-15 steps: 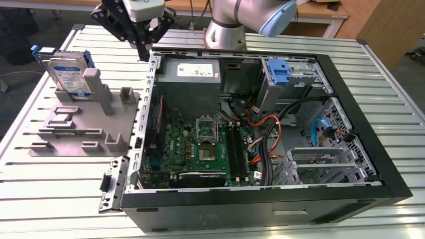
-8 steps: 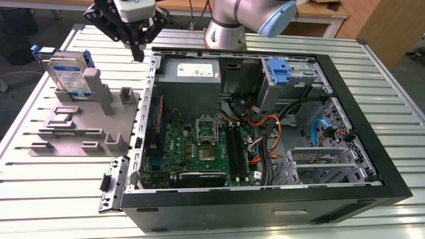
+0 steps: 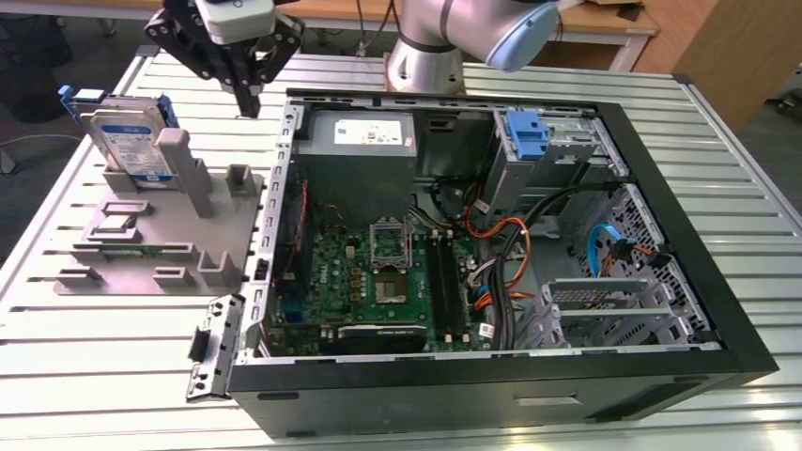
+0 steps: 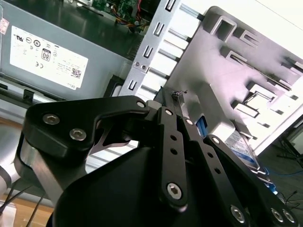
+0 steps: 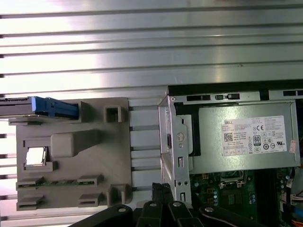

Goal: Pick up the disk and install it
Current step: 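Reach for the disk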

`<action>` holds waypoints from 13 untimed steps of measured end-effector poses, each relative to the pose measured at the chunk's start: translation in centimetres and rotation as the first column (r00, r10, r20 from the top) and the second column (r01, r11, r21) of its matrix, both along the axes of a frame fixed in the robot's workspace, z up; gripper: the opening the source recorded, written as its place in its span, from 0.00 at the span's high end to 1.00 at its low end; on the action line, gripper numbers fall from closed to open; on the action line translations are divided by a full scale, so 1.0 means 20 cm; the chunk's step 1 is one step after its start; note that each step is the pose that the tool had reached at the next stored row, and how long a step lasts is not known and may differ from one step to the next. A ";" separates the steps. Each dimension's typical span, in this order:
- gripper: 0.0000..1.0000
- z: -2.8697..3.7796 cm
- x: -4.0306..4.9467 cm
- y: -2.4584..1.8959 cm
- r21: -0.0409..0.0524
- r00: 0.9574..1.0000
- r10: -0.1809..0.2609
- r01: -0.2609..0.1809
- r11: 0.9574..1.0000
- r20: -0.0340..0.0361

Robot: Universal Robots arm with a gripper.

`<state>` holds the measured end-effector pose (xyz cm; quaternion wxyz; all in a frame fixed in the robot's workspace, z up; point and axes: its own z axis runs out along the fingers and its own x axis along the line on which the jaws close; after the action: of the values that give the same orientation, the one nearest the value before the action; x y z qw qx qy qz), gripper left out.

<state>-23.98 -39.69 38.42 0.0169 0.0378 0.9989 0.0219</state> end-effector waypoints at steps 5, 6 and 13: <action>0.90 -0.005 -0.025 0.004 0.000 1.000 0.000 0.000 1.000 0.000; 0.90 -0.005 -0.025 0.004 0.000 1.000 0.000 0.000 1.000 0.000; 0.90 -0.009 -0.032 0.011 0.000 1.000 0.000 0.000 1.000 0.000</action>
<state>-24.62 -39.48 38.25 0.0169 0.0378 0.9989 0.0220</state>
